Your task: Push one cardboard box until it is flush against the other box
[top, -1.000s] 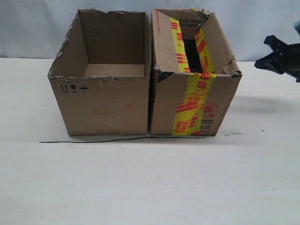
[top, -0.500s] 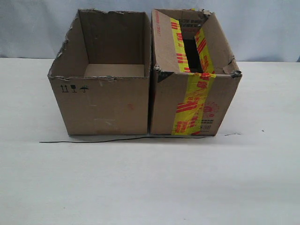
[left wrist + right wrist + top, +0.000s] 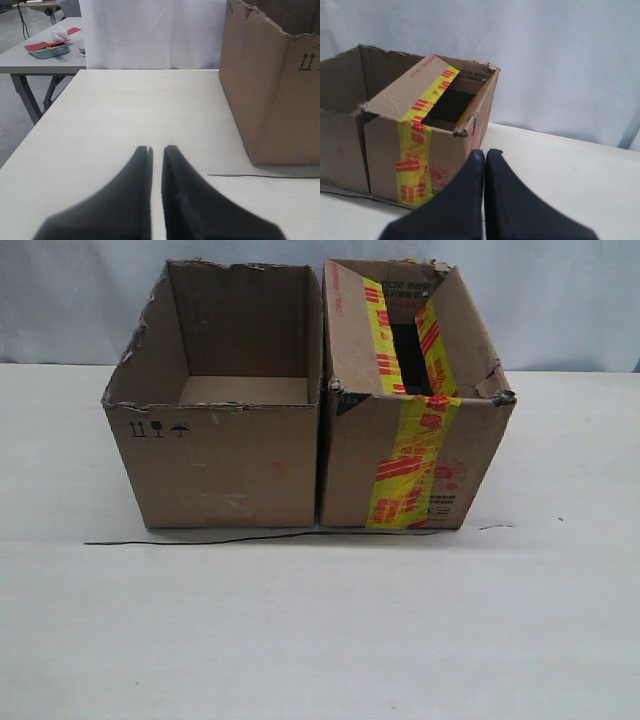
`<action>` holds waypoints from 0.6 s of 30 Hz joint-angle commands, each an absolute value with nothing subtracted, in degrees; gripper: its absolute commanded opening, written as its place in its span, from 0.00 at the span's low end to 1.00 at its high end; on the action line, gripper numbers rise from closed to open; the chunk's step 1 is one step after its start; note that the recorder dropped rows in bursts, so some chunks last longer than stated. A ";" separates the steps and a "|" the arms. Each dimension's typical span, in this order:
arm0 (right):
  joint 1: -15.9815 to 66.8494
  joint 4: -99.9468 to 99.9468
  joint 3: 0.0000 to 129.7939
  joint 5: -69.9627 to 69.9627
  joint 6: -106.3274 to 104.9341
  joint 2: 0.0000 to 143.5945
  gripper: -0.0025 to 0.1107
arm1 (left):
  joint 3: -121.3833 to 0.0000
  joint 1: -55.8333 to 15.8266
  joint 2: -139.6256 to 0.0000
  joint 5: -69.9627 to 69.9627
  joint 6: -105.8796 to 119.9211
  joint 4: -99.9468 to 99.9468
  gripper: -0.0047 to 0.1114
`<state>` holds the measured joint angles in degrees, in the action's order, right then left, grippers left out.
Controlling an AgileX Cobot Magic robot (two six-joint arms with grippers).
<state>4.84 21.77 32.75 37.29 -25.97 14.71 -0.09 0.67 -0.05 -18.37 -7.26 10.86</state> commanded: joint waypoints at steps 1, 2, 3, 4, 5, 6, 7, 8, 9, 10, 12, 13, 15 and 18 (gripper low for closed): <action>6.14 19.09 24.64 35.38 -23.33 6.90 0.02 | 0.00 0.63 0.00 -17.43 -7.55 11.12 0.04; 6.14 19.87 22.72 33.98 -23.33 5.82 0.02 | 0.00 0.63 0.00 -17.43 -7.55 11.12 0.04; 6.14 20.96 20.80 32.02 -23.33 4.97 0.02 | 0.00 0.63 0.00 -17.43 -7.55 11.12 0.04; 6.14 22.36 18.98 29.99 -23.53 4.51 0.02 | 0.00 0.63 0.00 -17.43 -7.55 11.12 0.04; 6.14 24.29 17.40 27.01 -24.04 4.22 0.02 | 0.00 0.63 0.00 -17.43 -7.55 11.12 0.04; 6.14 26.44 15.97 23.69 -25.19 4.13 0.02 | 0.00 0.63 0.00 -17.43 -7.55 11.12 0.04; 6.14 28.23 14.87 20.40 -25.20 4.13 0.02 | 0.00 0.63 0.00 -17.43 -7.55 11.12 0.04; 6.14 30.68 13.55 17.79 -25.20 4.13 0.02 | 0.00 0.63 0.00 -17.43 -7.55 11.12 0.04; 6.14 32.90 12.34 16.33 -25.20 4.13 0.02 | 0.00 0.63 0.00 -17.43 -7.55 11.12 0.04; 6.14 34.01 11.57 16.05 -25.20 4.13 0.02 | 0.00 0.63 0.00 -17.43 -7.55 11.12 0.04; 6.14 34.36 10.55 16.57 -25.20 4.13 0.02 | 0.00 0.63 0.00 -17.43 -7.55 11.12 0.04; 6.14 34.36 10.30 16.73 -25.20 4.13 0.02 | 0.00 0.63 0.00 -17.43 -7.55 11.12 0.04; 6.14 34.36 10.30 16.73 -25.20 4.13 0.02 | 0.00 0.63 0.00 -17.43 -7.55 11.12 0.04; 6.14 34.36 10.30 16.62 -25.20 4.13 0.02 | 0.00 0.63 0.00 -17.43 -7.55 11.12 0.04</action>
